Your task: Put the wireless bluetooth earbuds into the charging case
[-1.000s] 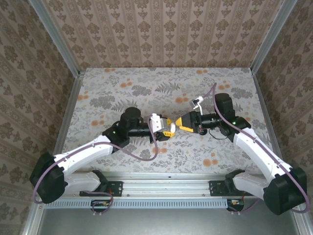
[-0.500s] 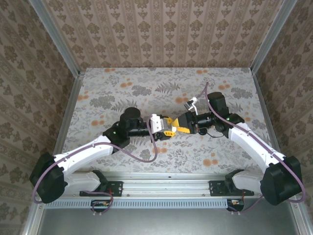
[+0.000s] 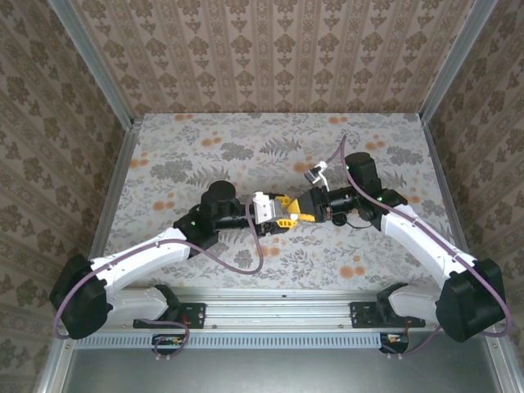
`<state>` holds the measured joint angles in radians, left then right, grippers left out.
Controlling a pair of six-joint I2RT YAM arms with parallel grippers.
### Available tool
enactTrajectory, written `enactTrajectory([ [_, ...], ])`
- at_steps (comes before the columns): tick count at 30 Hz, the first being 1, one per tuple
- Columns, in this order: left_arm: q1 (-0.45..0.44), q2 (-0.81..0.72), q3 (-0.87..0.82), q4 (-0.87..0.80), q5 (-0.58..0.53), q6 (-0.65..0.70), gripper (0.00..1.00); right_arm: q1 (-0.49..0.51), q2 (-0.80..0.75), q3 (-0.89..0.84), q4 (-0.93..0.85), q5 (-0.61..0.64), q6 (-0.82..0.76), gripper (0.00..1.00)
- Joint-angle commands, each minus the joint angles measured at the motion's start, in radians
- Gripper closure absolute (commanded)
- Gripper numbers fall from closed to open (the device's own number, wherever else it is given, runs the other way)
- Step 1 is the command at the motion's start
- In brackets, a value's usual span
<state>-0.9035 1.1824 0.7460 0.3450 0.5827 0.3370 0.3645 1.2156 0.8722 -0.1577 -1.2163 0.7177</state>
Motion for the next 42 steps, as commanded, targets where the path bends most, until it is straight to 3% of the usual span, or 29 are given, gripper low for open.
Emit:
enactTrajectory([
  [1,-0.012,-0.014,-0.008,0.062,-0.016,-0.002,0.66,0.005,-0.01,0.023,0.009,-0.002,0.026,0.44],
  [5,-0.011,-0.012,0.001,0.03,-0.101,-0.013,0.36,0.005,-0.038,0.028,-0.019,0.076,0.042,0.47],
  [10,-0.013,-0.016,-0.009,0.015,-0.248,-0.058,0.25,0.007,-0.095,0.037,-0.139,0.388,0.07,0.49],
  [14,-0.017,-0.015,-0.035,0.034,-0.312,-0.113,0.26,0.023,-0.151,-0.042,-0.01,0.57,0.227,0.49],
  [19,-0.021,0.009,-0.046,0.06,-0.32,-0.174,0.29,0.061,-0.19,-0.052,0.02,0.695,0.278,0.5],
  [29,-0.022,0.07,-0.051,0.207,-0.294,-0.366,0.33,0.119,-0.204,-0.056,0.042,0.762,0.324,0.49],
  [42,-0.027,0.108,-0.034,0.259,-0.27,-0.425,0.4,0.164,-0.195,-0.056,0.064,0.78,0.331,0.49],
])
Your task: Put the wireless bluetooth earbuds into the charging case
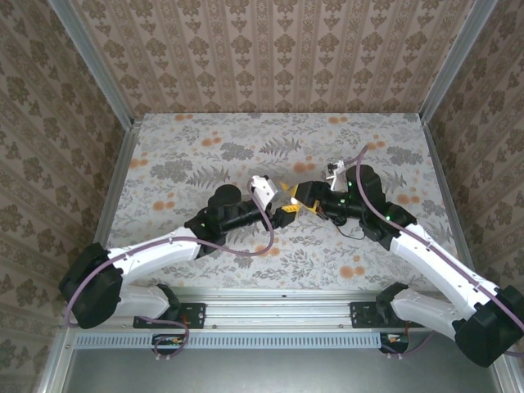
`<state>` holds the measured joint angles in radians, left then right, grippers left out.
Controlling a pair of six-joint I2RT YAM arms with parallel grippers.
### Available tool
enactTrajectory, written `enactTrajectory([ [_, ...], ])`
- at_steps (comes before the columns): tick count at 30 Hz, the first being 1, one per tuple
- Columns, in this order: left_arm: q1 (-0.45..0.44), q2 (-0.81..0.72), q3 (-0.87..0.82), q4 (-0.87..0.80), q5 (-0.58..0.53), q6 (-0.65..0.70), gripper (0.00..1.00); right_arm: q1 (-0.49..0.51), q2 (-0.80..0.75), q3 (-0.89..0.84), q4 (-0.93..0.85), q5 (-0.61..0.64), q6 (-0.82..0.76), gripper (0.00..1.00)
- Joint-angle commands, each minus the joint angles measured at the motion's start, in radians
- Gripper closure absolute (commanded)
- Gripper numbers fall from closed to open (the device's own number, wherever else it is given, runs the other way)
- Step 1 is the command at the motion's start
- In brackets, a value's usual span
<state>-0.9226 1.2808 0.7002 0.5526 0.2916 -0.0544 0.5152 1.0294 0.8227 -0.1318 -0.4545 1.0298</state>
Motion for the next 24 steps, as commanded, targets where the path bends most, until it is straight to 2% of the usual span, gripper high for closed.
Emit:
enactTrajectory([
  [1,-0.008,0.011,0.014,0.056,0.025,-0.037,0.42,0.018,-0.009,-0.008,0.039,0.02,0.02,0.49],
  [12,-0.009,-0.004,0.022,0.068,0.064,-0.065,0.73,0.039,-0.012,-0.005,0.02,0.041,-0.004,0.48],
  [14,-0.008,-0.014,0.018,0.057,0.071,-0.063,0.76,0.037,-0.021,-0.003,0.001,0.045,-0.043,0.42],
  [18,0.008,-0.045,-0.004,0.05,0.109,-0.068,0.79,-0.005,-0.075,-0.004,-0.022,0.026,-0.202,0.25],
  [20,0.031,-0.059,-0.02,0.065,0.161,-0.085,0.8,-0.072,-0.103,-0.017,-0.005,-0.062,-0.3,0.21],
  [24,0.072,-0.076,-0.037,0.096,0.274,-0.117,0.8,-0.224,-0.102,-0.011,0.01,-0.272,-0.445,0.22],
])
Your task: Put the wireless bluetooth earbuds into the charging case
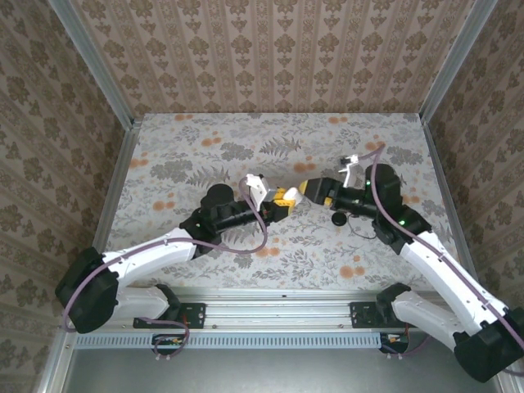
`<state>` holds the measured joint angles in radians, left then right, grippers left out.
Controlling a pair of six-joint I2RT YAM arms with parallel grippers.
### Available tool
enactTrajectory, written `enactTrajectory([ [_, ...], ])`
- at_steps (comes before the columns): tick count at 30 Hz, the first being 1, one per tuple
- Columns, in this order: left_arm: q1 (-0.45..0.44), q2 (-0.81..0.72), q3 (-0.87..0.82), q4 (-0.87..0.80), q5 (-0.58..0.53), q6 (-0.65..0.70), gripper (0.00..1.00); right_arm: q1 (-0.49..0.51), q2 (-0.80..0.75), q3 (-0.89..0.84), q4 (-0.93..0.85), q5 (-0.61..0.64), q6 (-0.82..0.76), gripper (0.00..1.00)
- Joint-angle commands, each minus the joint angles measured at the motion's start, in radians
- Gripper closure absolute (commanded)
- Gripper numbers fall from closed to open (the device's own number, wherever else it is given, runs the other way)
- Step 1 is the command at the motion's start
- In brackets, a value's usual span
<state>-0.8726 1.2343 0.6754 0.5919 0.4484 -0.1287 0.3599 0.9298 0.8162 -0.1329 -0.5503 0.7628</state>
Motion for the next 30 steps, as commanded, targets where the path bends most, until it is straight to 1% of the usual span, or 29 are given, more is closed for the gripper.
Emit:
enactTrajectory([
  [1,0.029,-0.034,-0.01,0.055,0.146,-0.043,0.8,-0.094,0.006,0.011,-0.001,-0.24,-0.243,0.22],
  [3,0.033,-0.043,-0.007,0.048,0.185,-0.041,0.8,-0.114,0.019,0.042,-0.045,-0.335,-0.389,0.23],
  [5,0.034,-0.048,-0.002,0.047,0.233,-0.04,0.79,-0.118,0.03,0.073,-0.104,-0.408,-0.573,0.23],
  [8,0.034,-0.052,0.004,0.048,0.272,-0.043,0.79,-0.119,0.022,0.074,-0.135,-0.484,-0.817,0.23],
  [11,0.034,-0.049,0.017,0.05,0.312,-0.05,0.79,-0.118,0.011,0.05,-0.11,-0.521,-0.977,0.29],
  [14,0.035,-0.05,0.021,0.058,0.331,-0.053,0.78,-0.118,0.022,0.057,-0.113,-0.564,-1.081,0.35],
  [16,0.034,-0.049,0.023,0.069,0.34,-0.06,0.78,-0.117,0.031,0.073,-0.152,-0.573,-1.145,0.37],
  [21,0.033,-0.041,0.03,0.1,0.36,-0.083,0.78,-0.086,0.081,0.121,-0.264,-0.582,-1.259,0.4],
  [27,0.029,-0.038,0.035,0.126,0.363,-0.103,0.77,-0.04,0.123,0.14,-0.29,-0.584,-1.295,0.45],
  [30,0.026,-0.037,0.039,0.132,0.365,-0.106,0.77,-0.031,0.136,0.146,-0.289,-0.59,-1.3,0.51],
])
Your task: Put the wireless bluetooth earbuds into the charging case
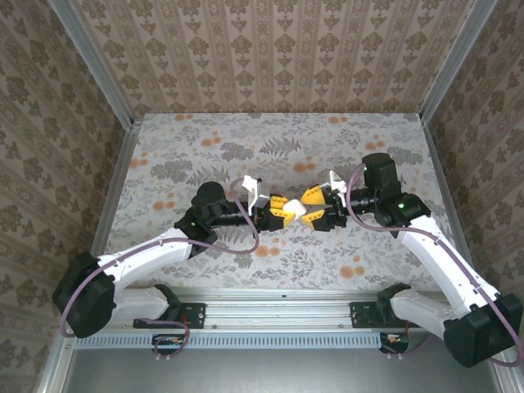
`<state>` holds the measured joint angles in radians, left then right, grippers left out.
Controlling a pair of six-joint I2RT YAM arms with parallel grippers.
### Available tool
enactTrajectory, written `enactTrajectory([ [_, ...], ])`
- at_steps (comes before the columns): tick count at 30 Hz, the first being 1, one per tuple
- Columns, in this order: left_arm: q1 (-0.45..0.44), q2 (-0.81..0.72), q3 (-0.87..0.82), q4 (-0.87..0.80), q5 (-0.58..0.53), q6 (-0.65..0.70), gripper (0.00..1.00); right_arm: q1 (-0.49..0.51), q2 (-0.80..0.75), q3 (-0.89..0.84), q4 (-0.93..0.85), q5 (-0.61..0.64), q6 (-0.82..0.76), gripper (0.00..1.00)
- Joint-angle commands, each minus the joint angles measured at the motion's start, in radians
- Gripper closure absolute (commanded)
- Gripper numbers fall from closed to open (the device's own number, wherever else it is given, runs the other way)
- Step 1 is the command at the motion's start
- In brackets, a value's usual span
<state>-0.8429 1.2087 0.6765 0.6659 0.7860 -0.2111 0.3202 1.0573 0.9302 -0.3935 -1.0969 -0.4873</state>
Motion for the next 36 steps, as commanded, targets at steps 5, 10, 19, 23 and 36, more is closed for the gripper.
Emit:
enactTrajectory([
  [5,-0.005,-0.009,0.038,0.059,0.022,-0.027,0.77,0.011,0.014,0.043,-0.044,-0.057,-0.064,0.74],
  [10,-0.005,-0.031,0.034,-0.014,0.005,0.035,0.64,0.01,0.002,0.068,-0.103,-0.003,-0.097,0.89],
  [19,0.0,-0.158,0.085,-0.585,-0.114,0.536,0.42,0.06,-0.062,0.146,-0.373,0.358,-0.293,0.9],
  [23,0.0,-0.152,0.115,-0.707,-0.132,0.637,0.42,0.148,-0.051,0.179,-0.454,0.515,-0.368,0.88],
  [36,-0.014,-0.09,0.145,-0.693,-0.041,0.617,0.44,0.333,0.03,0.219,-0.451,0.661,-0.418,0.88],
])
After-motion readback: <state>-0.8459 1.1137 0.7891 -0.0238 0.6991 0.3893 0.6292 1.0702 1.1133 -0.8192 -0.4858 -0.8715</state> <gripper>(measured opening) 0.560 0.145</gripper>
